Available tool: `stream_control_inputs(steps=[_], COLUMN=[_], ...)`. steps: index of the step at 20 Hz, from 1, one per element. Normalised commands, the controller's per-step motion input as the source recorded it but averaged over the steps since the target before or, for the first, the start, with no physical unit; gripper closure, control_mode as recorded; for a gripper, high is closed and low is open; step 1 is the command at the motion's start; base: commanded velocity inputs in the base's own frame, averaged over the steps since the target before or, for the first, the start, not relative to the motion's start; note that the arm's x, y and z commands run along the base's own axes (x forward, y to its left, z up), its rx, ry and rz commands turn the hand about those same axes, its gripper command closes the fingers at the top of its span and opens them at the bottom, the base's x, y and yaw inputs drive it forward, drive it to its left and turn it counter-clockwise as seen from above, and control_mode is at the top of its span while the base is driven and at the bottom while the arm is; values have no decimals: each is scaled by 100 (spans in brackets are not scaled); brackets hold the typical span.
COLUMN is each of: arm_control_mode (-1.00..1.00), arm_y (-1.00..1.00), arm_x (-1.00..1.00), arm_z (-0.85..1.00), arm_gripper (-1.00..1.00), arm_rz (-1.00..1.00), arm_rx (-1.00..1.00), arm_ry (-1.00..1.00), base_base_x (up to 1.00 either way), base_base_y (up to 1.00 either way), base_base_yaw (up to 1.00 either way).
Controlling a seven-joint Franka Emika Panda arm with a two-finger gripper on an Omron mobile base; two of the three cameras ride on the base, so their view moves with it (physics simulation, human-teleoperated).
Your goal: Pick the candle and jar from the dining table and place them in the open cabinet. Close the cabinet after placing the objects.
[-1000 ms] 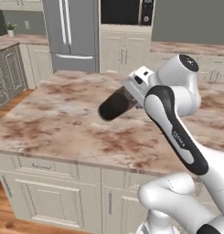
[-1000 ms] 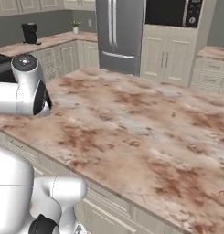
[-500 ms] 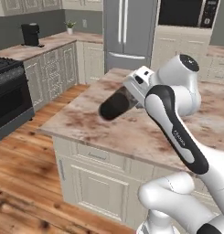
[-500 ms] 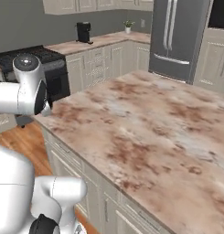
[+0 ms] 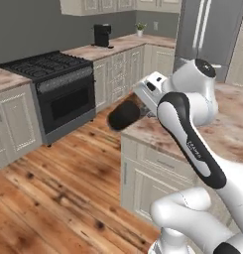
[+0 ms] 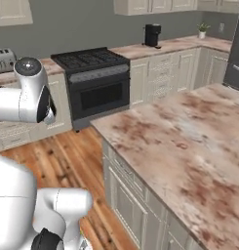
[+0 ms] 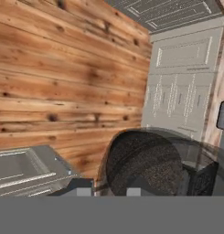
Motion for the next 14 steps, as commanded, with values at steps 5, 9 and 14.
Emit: stream_control_inputs(steps=[5,9,14], arm_control_mode=[100,100,100], arm_y=[0,0,0], arm_x=[0,0,0], arm_z=[0,0,0], arm_gripper=[100,100,100], arm_rz=[0,0,0], arm_rx=[0,0,0], arm_ry=[0,0,0], base_base_x=[0,0,23], base_base_y=[79,82,82], base_base_yaw=[42,40,28])
